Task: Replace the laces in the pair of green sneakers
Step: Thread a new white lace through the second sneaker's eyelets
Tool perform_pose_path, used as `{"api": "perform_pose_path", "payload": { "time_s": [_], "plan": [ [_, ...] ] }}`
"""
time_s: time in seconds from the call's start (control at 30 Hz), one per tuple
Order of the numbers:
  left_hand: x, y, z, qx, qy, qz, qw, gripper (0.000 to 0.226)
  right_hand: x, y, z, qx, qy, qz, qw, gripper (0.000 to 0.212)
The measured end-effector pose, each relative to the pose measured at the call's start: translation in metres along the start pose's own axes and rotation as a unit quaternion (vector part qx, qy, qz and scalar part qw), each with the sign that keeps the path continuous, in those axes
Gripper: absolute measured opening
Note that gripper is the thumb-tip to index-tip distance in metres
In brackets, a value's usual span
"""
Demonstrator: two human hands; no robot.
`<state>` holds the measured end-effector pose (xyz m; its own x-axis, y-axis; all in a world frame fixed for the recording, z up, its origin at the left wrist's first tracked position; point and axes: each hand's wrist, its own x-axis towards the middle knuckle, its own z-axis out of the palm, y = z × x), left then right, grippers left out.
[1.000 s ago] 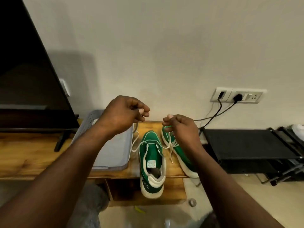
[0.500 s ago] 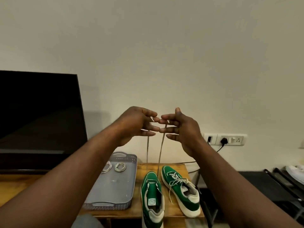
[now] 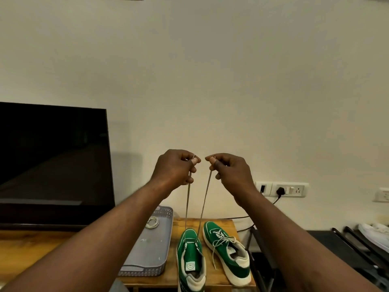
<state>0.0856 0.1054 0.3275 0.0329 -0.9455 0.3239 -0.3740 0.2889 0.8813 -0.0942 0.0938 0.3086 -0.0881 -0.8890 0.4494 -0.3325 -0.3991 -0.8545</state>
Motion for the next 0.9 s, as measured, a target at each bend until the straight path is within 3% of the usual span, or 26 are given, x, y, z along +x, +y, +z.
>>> {"api": "perform_pose_path", "payload": {
  "time_s": [0.2, 0.43, 0.63, 0.9],
  "plan": [
    [0.008, 0.001, 0.008, 0.02, 0.043, 0.014, 0.999, 0.013, 0.01, 0.0, 0.008, 0.022, 0.02, -0.02, 0.999, 0.017],
    [0.007, -0.005, 0.021, 0.002, 0.104, 0.023, 0.994, 0.008, 0.009, 0.008, 0.015, 0.027, 0.125, -0.043, 0.991, 0.024],
    [0.008, -0.006, 0.024, 0.091, 0.128, 0.071, 0.985, 0.016, 0.009, 0.013, 0.013, 0.027, 0.124, -0.069, 0.99, 0.021],
    [0.013, -0.008, 0.018, 0.128, 0.129, 0.088, 0.979, 0.016, 0.008, 0.017, 0.016, 0.006, 0.122, -0.093, 0.988, 0.018]
  ]
}}
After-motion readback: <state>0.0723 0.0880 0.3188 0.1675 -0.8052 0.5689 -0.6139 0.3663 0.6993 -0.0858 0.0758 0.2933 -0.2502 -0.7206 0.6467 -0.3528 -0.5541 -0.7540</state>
